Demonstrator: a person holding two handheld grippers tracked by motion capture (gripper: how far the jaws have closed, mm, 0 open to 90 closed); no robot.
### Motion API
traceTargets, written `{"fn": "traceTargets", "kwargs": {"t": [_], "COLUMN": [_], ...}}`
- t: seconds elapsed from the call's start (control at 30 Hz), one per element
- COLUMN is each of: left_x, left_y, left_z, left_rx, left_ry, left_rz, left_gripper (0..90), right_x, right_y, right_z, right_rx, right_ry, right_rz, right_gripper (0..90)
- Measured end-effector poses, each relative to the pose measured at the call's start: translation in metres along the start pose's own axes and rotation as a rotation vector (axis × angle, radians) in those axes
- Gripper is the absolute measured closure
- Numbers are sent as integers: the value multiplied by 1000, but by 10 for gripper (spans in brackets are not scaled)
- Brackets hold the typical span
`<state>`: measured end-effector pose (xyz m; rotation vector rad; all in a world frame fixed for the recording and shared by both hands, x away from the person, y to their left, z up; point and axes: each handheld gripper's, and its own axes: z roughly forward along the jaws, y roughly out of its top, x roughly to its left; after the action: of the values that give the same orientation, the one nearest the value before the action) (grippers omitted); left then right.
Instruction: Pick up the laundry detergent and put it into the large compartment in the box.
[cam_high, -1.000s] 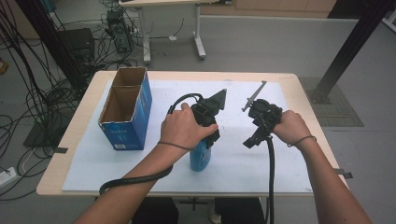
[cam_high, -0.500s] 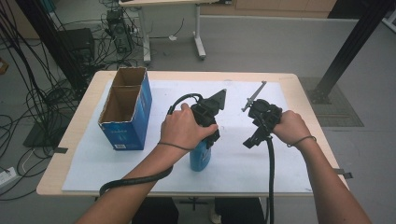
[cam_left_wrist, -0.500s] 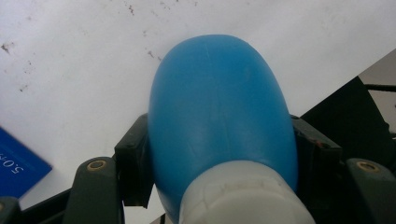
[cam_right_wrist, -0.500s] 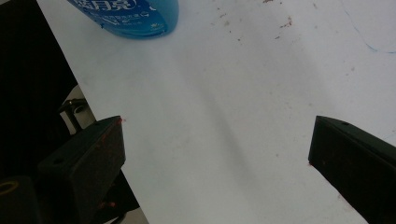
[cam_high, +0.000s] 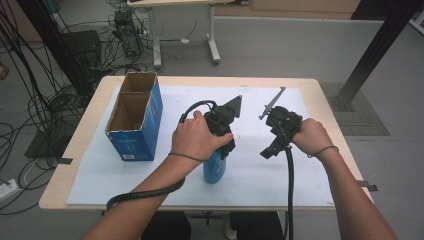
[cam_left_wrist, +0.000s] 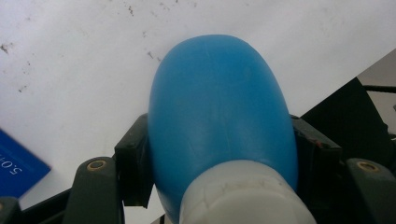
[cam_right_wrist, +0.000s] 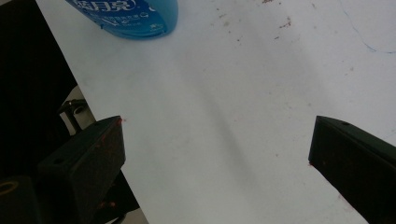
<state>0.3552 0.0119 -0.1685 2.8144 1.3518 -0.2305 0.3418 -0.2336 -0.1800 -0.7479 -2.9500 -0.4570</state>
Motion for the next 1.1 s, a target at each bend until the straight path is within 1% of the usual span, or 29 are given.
{"fn": "traceTargets", "kwargs": {"t": [0.73, 1.1], "left_x": [1, 0], "left_y": [-1, -2], "left_z": [0, 0], "left_rx": [-5, -9], "left_ry": [-4, -3], "left_rz": [2, -4], "left_gripper": [356, 356], "right_x": [1, 2], "right_y": [0, -1], "right_z": [0, -2], "right_rx": [-3, -5], "right_ry": [-3, -8], "right_rz": [4, 5], "right_gripper": [39, 38]}}
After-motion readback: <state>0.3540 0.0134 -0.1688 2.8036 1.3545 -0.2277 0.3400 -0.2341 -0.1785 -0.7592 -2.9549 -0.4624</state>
